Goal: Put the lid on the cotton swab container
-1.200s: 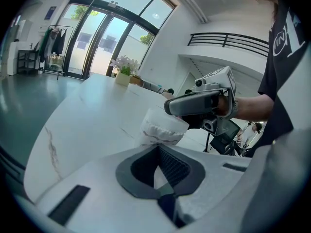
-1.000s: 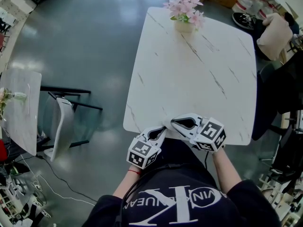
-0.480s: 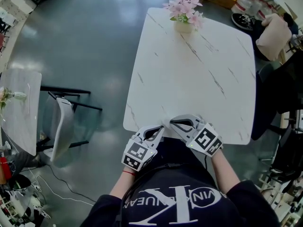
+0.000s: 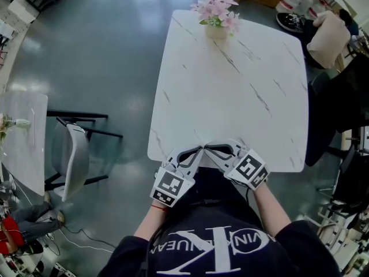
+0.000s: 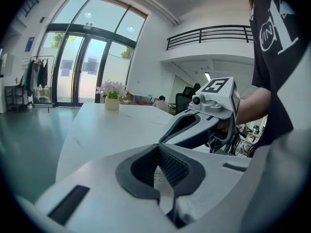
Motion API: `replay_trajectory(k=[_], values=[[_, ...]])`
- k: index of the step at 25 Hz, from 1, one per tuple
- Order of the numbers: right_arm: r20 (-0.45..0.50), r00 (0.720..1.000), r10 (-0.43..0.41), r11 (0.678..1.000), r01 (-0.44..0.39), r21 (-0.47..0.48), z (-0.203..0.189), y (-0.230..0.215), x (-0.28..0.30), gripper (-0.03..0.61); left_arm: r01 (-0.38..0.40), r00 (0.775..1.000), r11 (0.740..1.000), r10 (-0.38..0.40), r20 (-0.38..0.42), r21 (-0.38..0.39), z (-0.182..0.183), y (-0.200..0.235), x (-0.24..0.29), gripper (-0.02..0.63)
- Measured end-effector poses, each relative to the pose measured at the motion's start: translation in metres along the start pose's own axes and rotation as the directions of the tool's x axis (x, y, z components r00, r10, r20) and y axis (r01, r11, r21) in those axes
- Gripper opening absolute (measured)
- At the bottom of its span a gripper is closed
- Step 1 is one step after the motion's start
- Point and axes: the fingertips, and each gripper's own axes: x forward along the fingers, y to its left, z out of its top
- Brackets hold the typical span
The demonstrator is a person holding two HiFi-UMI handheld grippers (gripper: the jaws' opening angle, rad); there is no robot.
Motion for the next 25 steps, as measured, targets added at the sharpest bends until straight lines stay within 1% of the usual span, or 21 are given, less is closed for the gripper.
replay_trajectory(k=[3, 8, 13, 18, 25], values=[[0.025, 0.999, -0.022, 0.998, 0.021, 0.052, 0.000, -0.003, -0.002, 0.003, -0.001, 1.000, 0.999, 0.002, -0.020, 0.047, -0.001, -0.002, 0.001, 0.005], [-0.008, 0.998, -0.068, 0.995, 0.068, 0.074, -0.003, -0.001, -0.005, 0.003, -0.012, 0.999, 0.997, 0.015, -0.033, 0.081, -0.002, -0.004, 0.003, 0.005], [-0.061, 0.995, -0.082, 0.995, 0.085, 0.059, -0.011, 0.006, -0.012, 0.003, -0.009, 0.999, 0.996, 0.012, -0.034, 0.090, -0.003, -0.005, 0.003, 0.005], [-0.055, 0.992, -0.112, 0.991, 0.115, 0.066, -0.011, 0.008, -0.013, 0.003, 0.001, 1.000, 0.996, 0.002, -0.028, 0.089, -0.002, -0.005, 0.002, 0.005], [-0.076, 0.987, -0.140, 0.990, 0.142, 0.021, -0.013, 0.009, -0.012, 0.003, 0.011, 0.999, 0.993, -0.007, -0.038, 0.119, -0.004, -0.007, 0.003, 0.005]])
